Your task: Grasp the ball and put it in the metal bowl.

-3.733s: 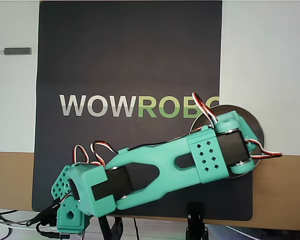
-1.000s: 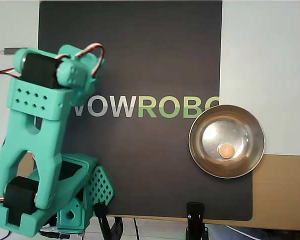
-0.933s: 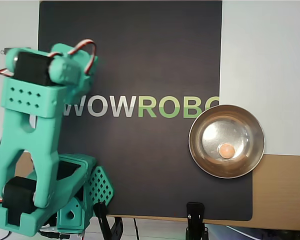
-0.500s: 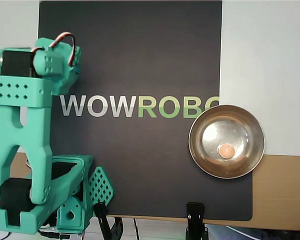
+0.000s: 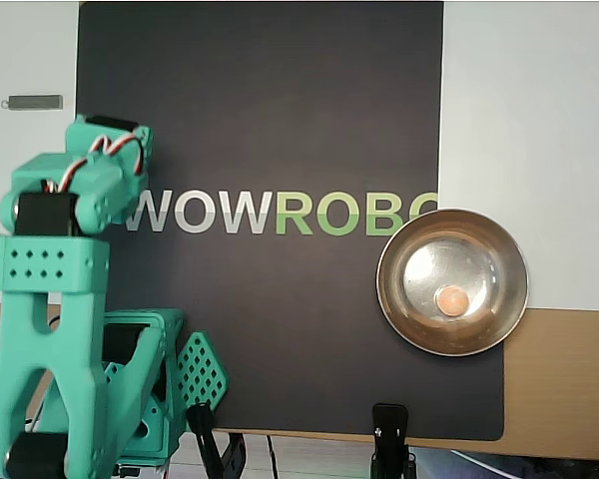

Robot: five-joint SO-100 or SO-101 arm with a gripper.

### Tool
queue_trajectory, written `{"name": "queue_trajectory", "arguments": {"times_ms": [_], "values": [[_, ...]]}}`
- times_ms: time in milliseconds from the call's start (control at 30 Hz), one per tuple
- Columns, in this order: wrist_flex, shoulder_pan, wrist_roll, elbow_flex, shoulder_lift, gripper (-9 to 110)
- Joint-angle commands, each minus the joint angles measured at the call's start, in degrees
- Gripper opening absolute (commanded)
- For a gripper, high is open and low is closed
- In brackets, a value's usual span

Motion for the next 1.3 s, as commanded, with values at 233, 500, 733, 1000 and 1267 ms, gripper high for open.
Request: {"name": "queue_trajectory", "arguments": {"times_ms": [233, 500, 733, 1000, 1267], "values": [[-6.50, -0.09, -0.26, 16.08, 22.76, 0], [-13.45, 0.09, -0.35, 30.94, 41.66, 0], [-16.52, 0.09, -5.63, 42.80, 55.81, 0], [-10.81, 0.18, -7.38, 47.46, 66.27, 0], [-5.98, 0.88, -7.38, 47.37, 67.24, 0]]}}
